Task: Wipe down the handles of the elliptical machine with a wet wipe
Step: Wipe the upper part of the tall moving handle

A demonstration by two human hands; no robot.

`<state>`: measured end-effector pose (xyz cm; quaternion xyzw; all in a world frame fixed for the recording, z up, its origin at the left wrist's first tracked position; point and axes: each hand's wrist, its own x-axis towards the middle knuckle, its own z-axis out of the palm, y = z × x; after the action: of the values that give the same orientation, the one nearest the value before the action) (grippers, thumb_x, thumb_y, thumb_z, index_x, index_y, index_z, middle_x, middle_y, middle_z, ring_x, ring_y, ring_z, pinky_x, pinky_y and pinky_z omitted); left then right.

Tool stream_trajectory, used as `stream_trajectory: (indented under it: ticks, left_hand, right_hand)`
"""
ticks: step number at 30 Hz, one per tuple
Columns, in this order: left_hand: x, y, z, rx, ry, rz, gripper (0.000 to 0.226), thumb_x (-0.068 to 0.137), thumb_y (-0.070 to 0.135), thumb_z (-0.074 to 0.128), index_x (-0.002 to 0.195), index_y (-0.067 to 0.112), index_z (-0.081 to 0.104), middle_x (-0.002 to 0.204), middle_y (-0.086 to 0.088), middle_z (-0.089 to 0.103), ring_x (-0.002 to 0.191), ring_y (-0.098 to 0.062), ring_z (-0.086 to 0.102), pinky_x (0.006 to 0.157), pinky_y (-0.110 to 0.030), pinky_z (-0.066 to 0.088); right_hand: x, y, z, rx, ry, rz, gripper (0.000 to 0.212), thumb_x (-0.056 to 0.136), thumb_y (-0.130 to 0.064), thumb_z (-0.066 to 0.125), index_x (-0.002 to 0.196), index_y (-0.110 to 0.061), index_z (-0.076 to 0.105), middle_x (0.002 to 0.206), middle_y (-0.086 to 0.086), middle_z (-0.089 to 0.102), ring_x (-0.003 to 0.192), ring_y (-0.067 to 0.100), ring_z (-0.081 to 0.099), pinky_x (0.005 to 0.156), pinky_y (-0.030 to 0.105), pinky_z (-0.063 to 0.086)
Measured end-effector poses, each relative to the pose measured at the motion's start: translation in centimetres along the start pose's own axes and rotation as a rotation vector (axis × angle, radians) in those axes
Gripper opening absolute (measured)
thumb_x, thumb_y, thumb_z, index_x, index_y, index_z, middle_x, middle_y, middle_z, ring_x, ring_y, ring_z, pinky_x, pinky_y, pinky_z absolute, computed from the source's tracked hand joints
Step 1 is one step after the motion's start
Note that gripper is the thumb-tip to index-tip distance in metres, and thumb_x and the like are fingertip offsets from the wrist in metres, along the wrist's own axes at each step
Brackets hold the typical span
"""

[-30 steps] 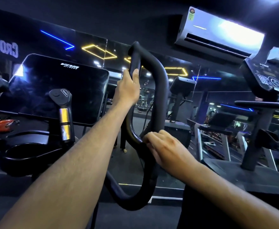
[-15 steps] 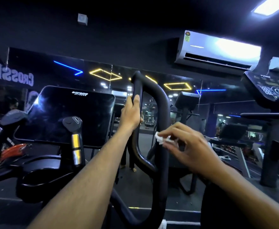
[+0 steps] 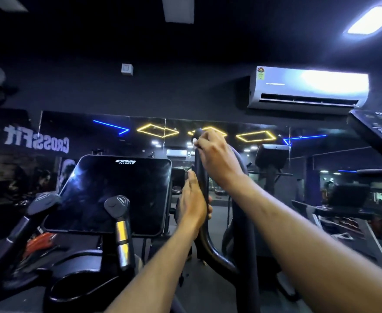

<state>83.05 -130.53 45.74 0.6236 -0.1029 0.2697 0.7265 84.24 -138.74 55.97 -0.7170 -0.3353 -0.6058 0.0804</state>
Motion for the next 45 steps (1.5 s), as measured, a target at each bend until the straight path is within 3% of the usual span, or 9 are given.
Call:
stream_trajectory:
  ticks: [5, 10, 16, 22, 29, 37, 39, 41, 45]
  left_hand:
    - [0.9, -0.9, 0.3, 0.051, 0.026, 0.054, 0.067, 0.106, 0.065, 0.020, 0.125, 0.017, 0.062, 0.067, -0.006, 0.064, 0.043, -0.013, 0.057, 0.044, -0.030, 0.050]
    - [0.9, -1.2, 0.1, 0.068, 0.011, 0.058, 0.074, 0.102, 0.072, 0.018, 0.134, 0.019, 0.060, 0.068, -0.004, 0.067, 0.048, -0.015, 0.062, 0.049, -0.032, 0.054]
    - [0.7, -1.1, 0.1, 0.066, -0.007, 0.039, 0.073, 0.100, 0.073, 0.020, 0.145, 0.025, 0.051, 0.070, -0.004, 0.064, 0.049, -0.014, 0.059, 0.049, -0.031, 0.052]
    - [0.6, -1.1, 0.0, 0.046, -0.031, 0.041, 0.075, 0.102, 0.071, 0.019, 0.147, 0.019, 0.049, 0.074, -0.007, 0.063, 0.051, -0.014, 0.058, 0.048, -0.030, 0.051]
    - [0.8, -1.2, 0.1, 0.048, -0.029, 0.051, 0.074, 0.101, 0.072, 0.018, 0.140, 0.021, 0.054, 0.071, -0.005, 0.063, 0.049, -0.013, 0.058, 0.047, -0.030, 0.050]
    - [1.0, -1.1, 0.0, 0.017, -0.023, 0.034, 0.074, 0.102, 0.070, 0.020, 0.145, 0.017, 0.049, 0.072, -0.007, 0.062, 0.047, -0.012, 0.056, 0.046, -0.029, 0.049]
    - [1.2, -1.2, 0.1, 0.024, -0.020, 0.036, 0.076, 0.102, 0.071, 0.019, 0.146, 0.017, 0.049, 0.074, -0.009, 0.063, 0.045, -0.012, 0.056, 0.045, -0.029, 0.048]
    - [1.2, -1.4, 0.1, 0.023, -0.015, 0.050, 0.077, 0.101, 0.072, 0.019, 0.145, 0.018, 0.051, 0.079, -0.012, 0.065, 0.046, -0.013, 0.058, 0.044, -0.029, 0.048]
    - [1.3, -1.7, 0.2, 0.020, 0.002, 0.058, 0.078, 0.099, 0.075, 0.019, 0.144, 0.021, 0.052, 0.093, -0.017, 0.070, 0.048, -0.014, 0.060, 0.045, -0.028, 0.048]
  right_hand:
    - [-3.9, -0.3, -0.3, 0.067, 0.029, 0.007, 0.019, 0.092, 0.002, 0.064, 0.105, -0.008, 0.072, 0.100, 0.006, 0.067, 0.082, 0.023, 0.059, 0.076, 0.039, 0.055]
    - [-5.4, -0.6, -1.7, 0.201, -0.079, 0.088, 0.030, 0.095, -0.001, 0.062, 0.121, -0.011, 0.071, 0.120, -0.001, 0.067, 0.104, 0.016, 0.067, 0.089, 0.034, 0.057]
    - [-0.2, 0.8, -1.3, 0.088, 0.054, 0.072, 0.011, 0.095, -0.006, 0.064, 0.102, -0.002, 0.073, 0.098, 0.008, 0.060, 0.085, 0.026, 0.062, 0.073, 0.044, 0.058]
    - [-1.5, 0.5, -0.6, 0.148, 0.034, 0.200, 0.010, 0.095, -0.015, 0.067, 0.101, -0.011, 0.074, 0.097, 0.000, 0.065, 0.085, 0.015, 0.062, 0.077, 0.031, 0.054]
    - [-5.8, 1.2, -2.7, 0.237, -0.259, 0.177, 0.011, 0.094, -0.019, 0.070, 0.103, -0.015, 0.075, 0.095, -0.003, 0.068, 0.089, 0.011, 0.065, 0.085, 0.035, 0.054]
    - [-2.0, 1.1, -1.2, 0.083, -0.016, 0.076, 0.010, 0.094, -0.005, 0.065, 0.101, -0.005, 0.073, 0.106, 0.006, 0.064, 0.093, 0.020, 0.058, 0.081, 0.032, 0.053]
    - [-2.6, 0.6, -0.6, 0.163, 0.041, 0.111, 0.014, 0.093, -0.002, 0.065, 0.103, -0.009, 0.073, 0.107, 0.000, 0.063, 0.093, 0.010, 0.058, 0.084, 0.018, 0.049]
    - [-3.9, 0.3, -0.5, 0.188, 0.039, 0.124, 0.019, 0.091, 0.000, 0.067, 0.103, -0.012, 0.074, 0.102, -0.003, 0.063, 0.090, 0.003, 0.056, 0.083, 0.010, 0.045]
    - [-5.2, 0.7, -0.8, 0.180, -0.021, 0.075, 0.021, 0.091, -0.001, 0.069, 0.110, -0.010, 0.075, 0.100, 0.000, 0.064, 0.087, 0.007, 0.060, 0.084, 0.013, 0.048]
